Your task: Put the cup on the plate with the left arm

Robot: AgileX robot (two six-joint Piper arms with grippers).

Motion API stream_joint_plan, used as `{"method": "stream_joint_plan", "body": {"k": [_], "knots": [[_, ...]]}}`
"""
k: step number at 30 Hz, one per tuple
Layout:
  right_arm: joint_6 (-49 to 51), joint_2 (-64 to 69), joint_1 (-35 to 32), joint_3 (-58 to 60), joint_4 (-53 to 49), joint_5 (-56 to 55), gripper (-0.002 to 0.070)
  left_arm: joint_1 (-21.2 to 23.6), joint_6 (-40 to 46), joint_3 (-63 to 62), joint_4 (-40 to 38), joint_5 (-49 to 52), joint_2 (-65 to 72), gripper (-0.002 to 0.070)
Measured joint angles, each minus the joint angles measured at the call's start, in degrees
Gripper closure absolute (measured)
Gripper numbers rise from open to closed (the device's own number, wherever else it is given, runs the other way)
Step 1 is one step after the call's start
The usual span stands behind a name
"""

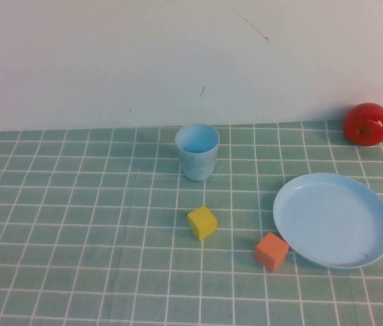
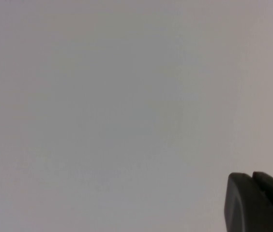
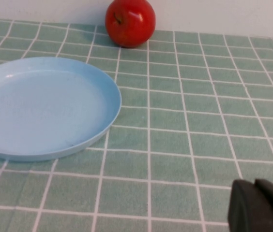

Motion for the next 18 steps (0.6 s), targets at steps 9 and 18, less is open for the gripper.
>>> {"method": "stream_joint_plan", "body": {"k": [9, 18], "knots": [[0.0, 0.0, 0.0, 0.0, 0.0, 0.0, 0.0678, 0.0, -4.41, -4.62, -3.85, 7.41, -0.06, 0.0678], [0.0, 0.0, 0.0, 0.0, 0.0, 0.0, 0.0678, 0.0, -1.09, -34.96, -3.22, 48.98, 11.58, 0.0678]]}}
